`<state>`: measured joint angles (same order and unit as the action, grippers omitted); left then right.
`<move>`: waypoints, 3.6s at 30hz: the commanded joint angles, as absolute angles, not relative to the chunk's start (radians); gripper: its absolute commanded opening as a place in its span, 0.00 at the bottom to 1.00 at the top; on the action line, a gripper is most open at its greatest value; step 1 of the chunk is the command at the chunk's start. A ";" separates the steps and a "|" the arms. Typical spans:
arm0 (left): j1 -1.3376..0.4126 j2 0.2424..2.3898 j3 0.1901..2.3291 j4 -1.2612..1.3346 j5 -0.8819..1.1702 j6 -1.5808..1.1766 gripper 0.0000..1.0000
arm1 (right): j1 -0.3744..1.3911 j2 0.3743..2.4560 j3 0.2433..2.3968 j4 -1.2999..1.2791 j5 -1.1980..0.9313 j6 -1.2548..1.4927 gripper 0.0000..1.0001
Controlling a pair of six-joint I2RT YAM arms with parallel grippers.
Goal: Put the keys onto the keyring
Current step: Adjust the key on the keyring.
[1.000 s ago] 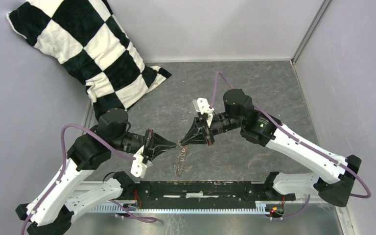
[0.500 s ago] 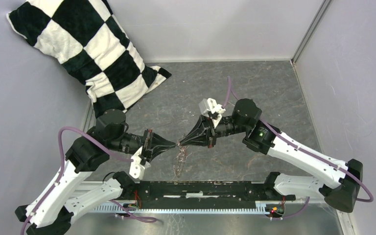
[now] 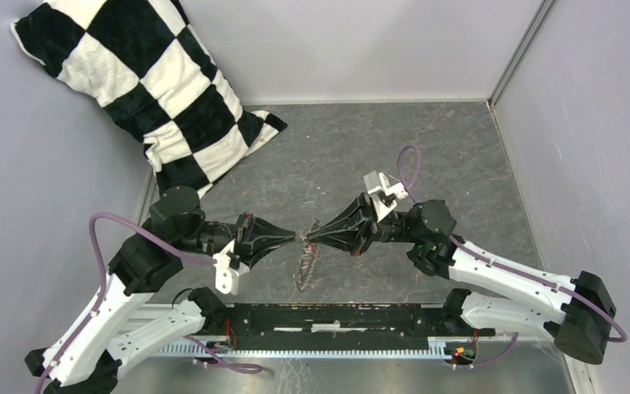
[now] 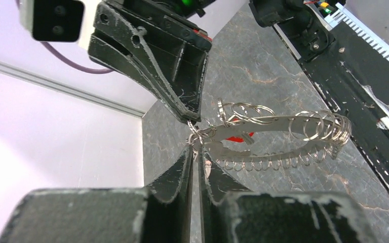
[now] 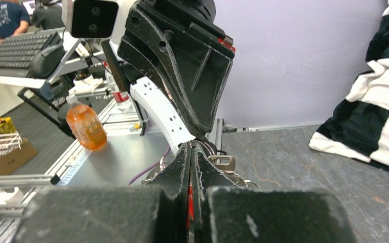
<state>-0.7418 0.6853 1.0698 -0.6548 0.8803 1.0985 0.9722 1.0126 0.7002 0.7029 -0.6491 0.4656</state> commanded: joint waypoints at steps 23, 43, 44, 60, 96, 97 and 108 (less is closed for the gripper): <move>-0.744 0.780 1.197 -0.606 0.813 0.580 0.36 | 1.033 0.978 0.829 0.550 -0.493 0.187 0.01; -0.744 0.782 1.165 -0.630 0.748 0.439 0.28 | 1.034 0.968 0.822 0.574 -0.458 0.180 0.01; -0.744 0.785 1.162 -0.628 0.748 0.440 0.28 | 1.034 0.968 0.821 0.576 -0.457 0.182 0.01; -0.744 0.803 1.129 -0.564 0.722 0.409 0.29 | 1.034 0.976 0.808 0.612 -0.476 0.199 0.00; -0.744 0.838 1.214 -0.737 0.733 0.682 0.02 | 1.036 1.271 1.504 -0.609 -0.585 -0.203 0.29; -0.744 0.841 1.217 -0.737 0.731 0.680 0.02 | 1.039 1.278 1.508 -0.618 -0.583 -0.207 0.28; -0.744 0.848 1.221 -0.737 0.736 0.678 0.02 | 1.050 1.303 1.516 -0.592 -0.568 -0.189 0.20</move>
